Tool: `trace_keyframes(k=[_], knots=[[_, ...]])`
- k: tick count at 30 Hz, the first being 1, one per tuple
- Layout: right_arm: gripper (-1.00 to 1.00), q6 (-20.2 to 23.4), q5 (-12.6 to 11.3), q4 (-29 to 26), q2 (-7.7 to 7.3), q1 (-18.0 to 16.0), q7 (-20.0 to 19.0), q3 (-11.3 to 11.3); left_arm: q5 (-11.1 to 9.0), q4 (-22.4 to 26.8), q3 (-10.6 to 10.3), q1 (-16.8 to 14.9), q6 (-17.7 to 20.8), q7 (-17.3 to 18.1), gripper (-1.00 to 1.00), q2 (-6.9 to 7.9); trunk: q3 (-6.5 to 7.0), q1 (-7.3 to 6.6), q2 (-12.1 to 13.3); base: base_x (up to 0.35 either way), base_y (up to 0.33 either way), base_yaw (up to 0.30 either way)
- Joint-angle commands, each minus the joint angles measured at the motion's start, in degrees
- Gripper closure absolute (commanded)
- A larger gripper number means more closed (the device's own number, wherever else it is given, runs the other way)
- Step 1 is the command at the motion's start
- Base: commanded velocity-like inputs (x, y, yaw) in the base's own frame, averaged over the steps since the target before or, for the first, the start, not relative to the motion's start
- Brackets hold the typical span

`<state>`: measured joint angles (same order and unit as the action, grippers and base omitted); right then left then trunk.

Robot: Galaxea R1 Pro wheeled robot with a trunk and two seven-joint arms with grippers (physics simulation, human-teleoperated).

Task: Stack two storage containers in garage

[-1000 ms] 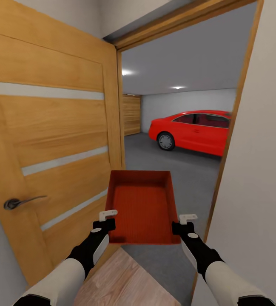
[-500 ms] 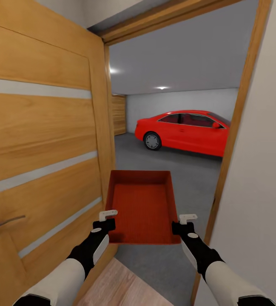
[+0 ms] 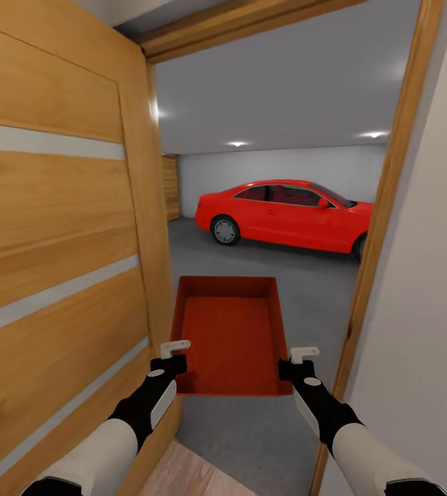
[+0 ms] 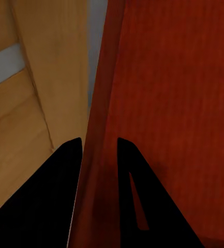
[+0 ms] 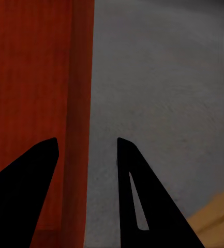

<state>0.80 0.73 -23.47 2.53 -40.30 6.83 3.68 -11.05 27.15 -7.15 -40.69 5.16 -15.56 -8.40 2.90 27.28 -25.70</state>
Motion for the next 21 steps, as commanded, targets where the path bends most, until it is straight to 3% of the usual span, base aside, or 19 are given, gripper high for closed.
trace_keyframes(k=[1,15,21], knots=[[1.00,0.1,0.1,0.1,-0.16,0.0,0.8,-3.5,0.9,0.4,2.7,0.0,0.4,-2.5,1.00,1.37,0.02,0.04,0.0,0.236,0.223,-0.239],[1.00,0.2,0.1,0.1,-0.16,0.0,0.8,-3.4,0.9,0.4,2.7,0.0,0.4,-2.6,1.00,1.37,0.43,0.04,0.0,0.234,0.213,-0.239],[1.00,0.3,0.1,0.1,-0.16,0.0,0.8,-3.4,0.9,0.4,2.7,0.0,0.3,-2.6,1.00,1.37,0.52,0.04,0.0,0.145,0.113,-0.243]])
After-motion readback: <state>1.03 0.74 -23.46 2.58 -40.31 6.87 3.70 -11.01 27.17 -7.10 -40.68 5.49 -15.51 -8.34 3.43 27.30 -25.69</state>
